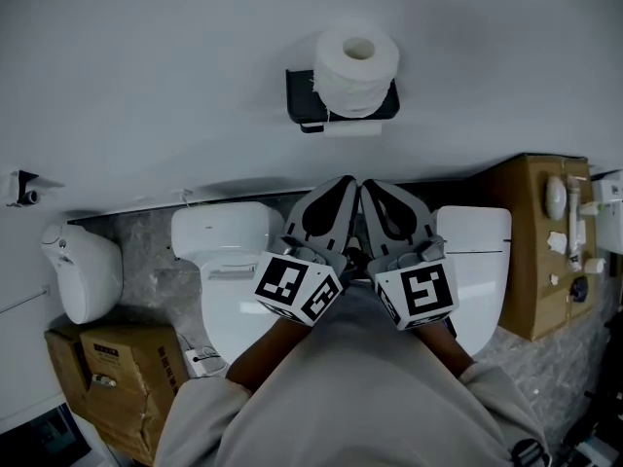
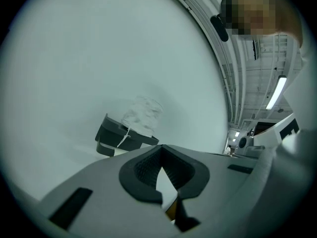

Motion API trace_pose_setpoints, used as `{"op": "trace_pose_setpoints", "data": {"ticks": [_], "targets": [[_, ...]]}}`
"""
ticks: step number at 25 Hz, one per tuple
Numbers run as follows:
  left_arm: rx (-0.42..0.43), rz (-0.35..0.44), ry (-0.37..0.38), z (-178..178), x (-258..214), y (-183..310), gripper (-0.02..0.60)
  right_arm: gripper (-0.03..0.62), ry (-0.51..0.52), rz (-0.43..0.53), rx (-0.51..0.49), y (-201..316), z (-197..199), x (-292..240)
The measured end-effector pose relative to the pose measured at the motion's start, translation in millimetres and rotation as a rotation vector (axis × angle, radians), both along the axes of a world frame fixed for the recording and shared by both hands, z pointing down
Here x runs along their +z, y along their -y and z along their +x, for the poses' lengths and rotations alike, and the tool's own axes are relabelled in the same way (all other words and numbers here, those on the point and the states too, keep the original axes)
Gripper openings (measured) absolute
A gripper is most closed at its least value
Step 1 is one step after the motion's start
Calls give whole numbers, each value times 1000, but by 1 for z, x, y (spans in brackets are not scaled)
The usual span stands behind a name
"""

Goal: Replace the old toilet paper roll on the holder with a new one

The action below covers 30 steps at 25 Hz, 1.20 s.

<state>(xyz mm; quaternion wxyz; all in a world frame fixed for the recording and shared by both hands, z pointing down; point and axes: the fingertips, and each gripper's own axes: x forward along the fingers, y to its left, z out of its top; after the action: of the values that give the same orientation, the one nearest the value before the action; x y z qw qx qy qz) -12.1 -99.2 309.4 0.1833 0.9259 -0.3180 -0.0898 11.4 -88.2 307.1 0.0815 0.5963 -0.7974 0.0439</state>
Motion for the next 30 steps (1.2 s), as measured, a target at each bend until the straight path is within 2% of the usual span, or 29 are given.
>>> {"op": "trace_pose_setpoints", "data": {"ticks": [4, 9, 13, 18, 19, 21, 24, 27, 30], "targets": [[-28, -12, -21, 18, 4, 19, 3, 17, -7, -2, -33, 18, 19, 3], [-107, -103, -129, 26, 21, 44, 5, 17, -11, 10, -92, 36, 32, 9], [-147, -238, -238, 27, 42, 60, 5, 17, -9, -4, -103, 46, 43, 14], [-151, -441, -443, 27, 68, 72, 12, 17, -5, -15, -103, 55, 49, 16], [-156, -488, -487, 27, 73, 72, 22, 17, -4, -17, -102, 57, 50, 16], [-154, -555, -590, 30, 79, 75, 84, 17, -2, -19, -98, 60, 53, 16], [-140, -590, -739, 33, 77, 80, 154, 17, -2, -24, -87, 63, 58, 17], [-153, -597, -806, 30, 78, 88, 207, 17, -1, -33, -81, 65, 61, 20], [-159, -600, -851, 30, 79, 95, 223, 17, -2, -38, -78, 66, 64, 22]]}}
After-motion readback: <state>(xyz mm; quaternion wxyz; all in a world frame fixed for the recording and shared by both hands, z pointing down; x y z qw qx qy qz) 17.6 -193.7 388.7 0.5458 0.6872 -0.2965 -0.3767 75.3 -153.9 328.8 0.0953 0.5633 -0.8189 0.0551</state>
